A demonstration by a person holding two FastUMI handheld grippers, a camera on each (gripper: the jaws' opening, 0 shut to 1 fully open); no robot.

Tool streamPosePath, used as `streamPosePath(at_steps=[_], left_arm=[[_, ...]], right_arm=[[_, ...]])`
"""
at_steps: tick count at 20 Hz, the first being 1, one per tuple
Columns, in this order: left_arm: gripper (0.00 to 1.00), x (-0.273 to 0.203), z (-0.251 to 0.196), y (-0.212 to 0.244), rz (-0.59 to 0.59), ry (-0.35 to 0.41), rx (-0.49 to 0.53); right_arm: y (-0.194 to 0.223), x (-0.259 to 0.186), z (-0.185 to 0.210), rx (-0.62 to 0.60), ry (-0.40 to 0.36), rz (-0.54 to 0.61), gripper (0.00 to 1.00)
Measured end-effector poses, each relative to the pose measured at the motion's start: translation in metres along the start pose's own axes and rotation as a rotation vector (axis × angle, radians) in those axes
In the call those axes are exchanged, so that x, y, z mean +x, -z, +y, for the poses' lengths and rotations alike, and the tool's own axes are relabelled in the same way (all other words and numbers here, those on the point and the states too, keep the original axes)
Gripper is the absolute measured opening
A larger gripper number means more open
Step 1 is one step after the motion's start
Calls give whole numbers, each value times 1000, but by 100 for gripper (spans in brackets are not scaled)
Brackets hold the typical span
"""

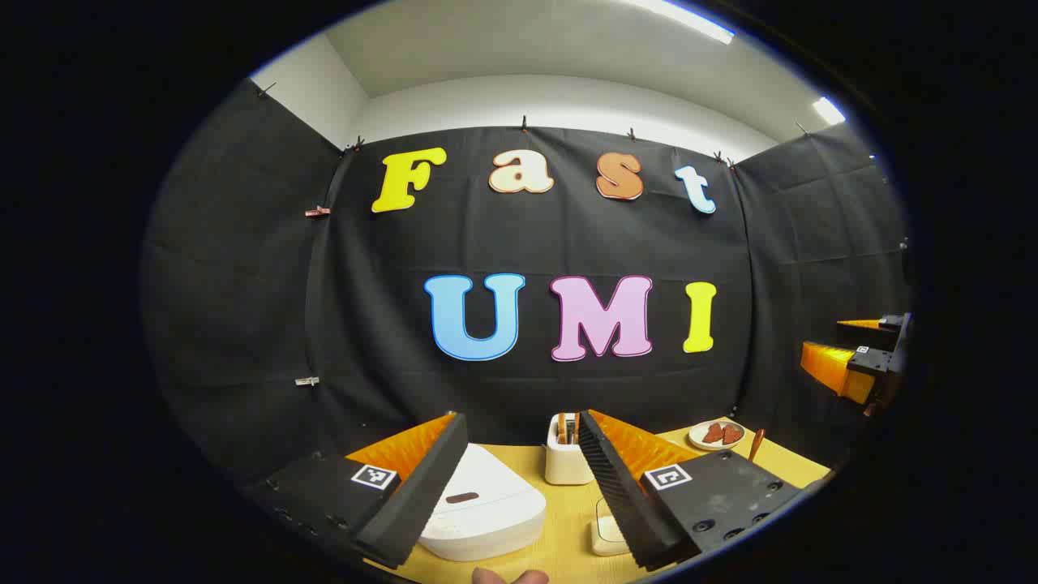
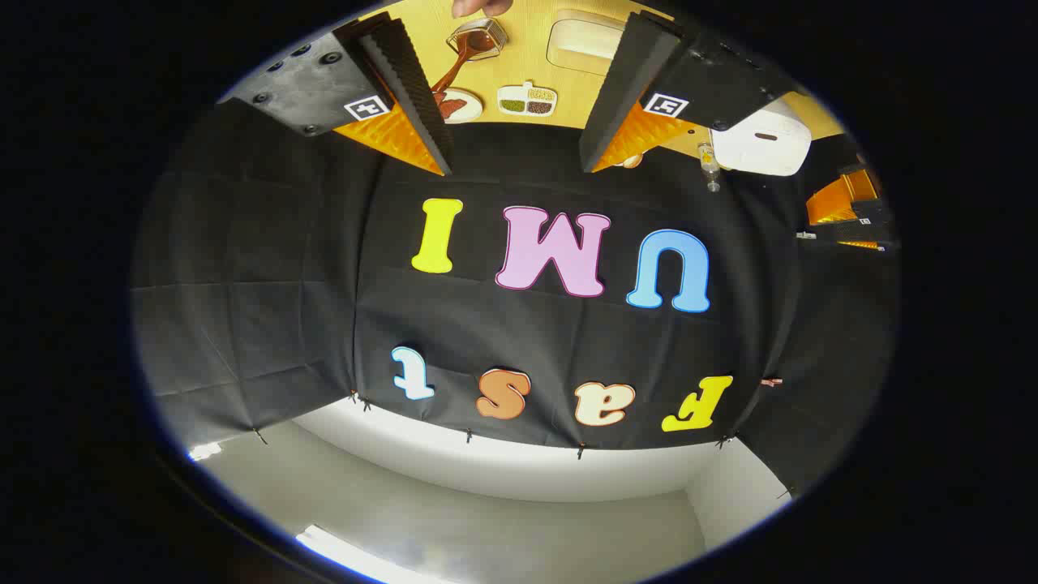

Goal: Close the left gripper, press the button to open the rice cooker; take a wooden spoon from the chopstick holder with the right hand, scoop a spoonful of rice and pour it into the rice cooker, then put the wooden spoon back into the chopstick holder.

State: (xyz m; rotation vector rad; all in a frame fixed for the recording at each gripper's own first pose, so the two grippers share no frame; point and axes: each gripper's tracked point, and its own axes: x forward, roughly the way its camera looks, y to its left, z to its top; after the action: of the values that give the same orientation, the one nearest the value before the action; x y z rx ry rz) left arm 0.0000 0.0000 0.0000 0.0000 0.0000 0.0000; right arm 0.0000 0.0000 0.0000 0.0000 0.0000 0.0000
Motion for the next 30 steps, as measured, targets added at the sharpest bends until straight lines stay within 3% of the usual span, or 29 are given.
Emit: streamPosePath(at_steps=[14,18,19,23,24,27,30], left_arm=[[95,3,-1,3,2,8,-1],[96,4,-6,4,4,49,-11],[92,6,-11,4,12,82,-19],[19,11,-15,10,39,216,-54],[9,12,-6,10,34,224,-53],[7,29,12,23,70,292,-46],[7,53,36,48,177,357,-50]], right_arm=[[4,1,0,-11,10,8,97],[3,3,2,-7,11,8,97],[2,4,2,-10,11,7,97],[4,5,4,-21,10,8,97],[4,5,5,-22,11,10,97],[8,5,5,-23,15,18,97],[14,6,4,-25,24,34,97]])
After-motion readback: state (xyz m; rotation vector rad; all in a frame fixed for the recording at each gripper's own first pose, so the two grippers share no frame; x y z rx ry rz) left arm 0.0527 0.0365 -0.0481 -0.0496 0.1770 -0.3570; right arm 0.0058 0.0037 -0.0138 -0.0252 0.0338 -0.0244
